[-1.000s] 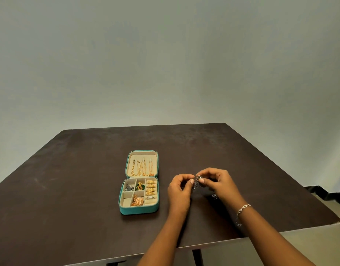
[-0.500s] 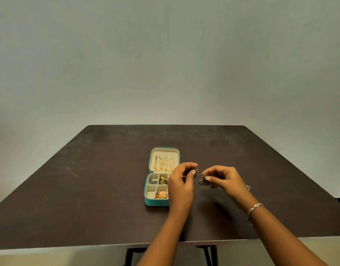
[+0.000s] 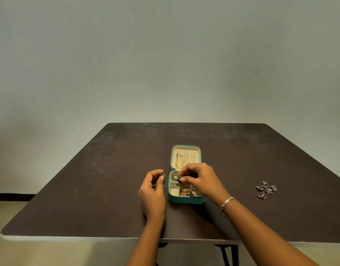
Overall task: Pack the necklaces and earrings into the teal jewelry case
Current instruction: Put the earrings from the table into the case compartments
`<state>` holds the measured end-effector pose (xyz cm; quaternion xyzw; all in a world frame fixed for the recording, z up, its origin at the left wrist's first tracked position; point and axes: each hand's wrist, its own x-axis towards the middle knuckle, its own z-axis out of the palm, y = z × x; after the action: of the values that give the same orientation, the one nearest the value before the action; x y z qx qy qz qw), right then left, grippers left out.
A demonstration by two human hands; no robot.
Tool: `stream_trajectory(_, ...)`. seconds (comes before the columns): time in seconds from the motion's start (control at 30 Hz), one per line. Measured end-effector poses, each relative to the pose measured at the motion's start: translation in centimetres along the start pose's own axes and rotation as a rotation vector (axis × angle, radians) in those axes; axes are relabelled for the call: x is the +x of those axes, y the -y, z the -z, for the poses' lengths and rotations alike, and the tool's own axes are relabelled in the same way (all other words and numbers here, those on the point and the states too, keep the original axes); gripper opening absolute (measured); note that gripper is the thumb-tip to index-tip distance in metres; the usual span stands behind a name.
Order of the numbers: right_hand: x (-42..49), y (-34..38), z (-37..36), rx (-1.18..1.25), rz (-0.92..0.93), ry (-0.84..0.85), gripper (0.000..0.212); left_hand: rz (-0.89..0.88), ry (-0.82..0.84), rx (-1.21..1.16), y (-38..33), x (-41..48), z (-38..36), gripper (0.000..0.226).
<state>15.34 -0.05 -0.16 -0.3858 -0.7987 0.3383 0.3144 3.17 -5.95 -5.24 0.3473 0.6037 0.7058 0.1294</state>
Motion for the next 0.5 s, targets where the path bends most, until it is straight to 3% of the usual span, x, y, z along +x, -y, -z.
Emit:
stream_trajectory(0.27,1.1,0.5,-1.0,-0.225,0.039,0.119,0.01,0.045,0.088,0.008,0.8,0.4,0.4,0.03)
stream_trajectory(0.5,1.6,0.7,-1.4,-0.228,0.048,0.171,0.011,0.045,0.08,0.012,1.0,0.6,0.4,0.024)
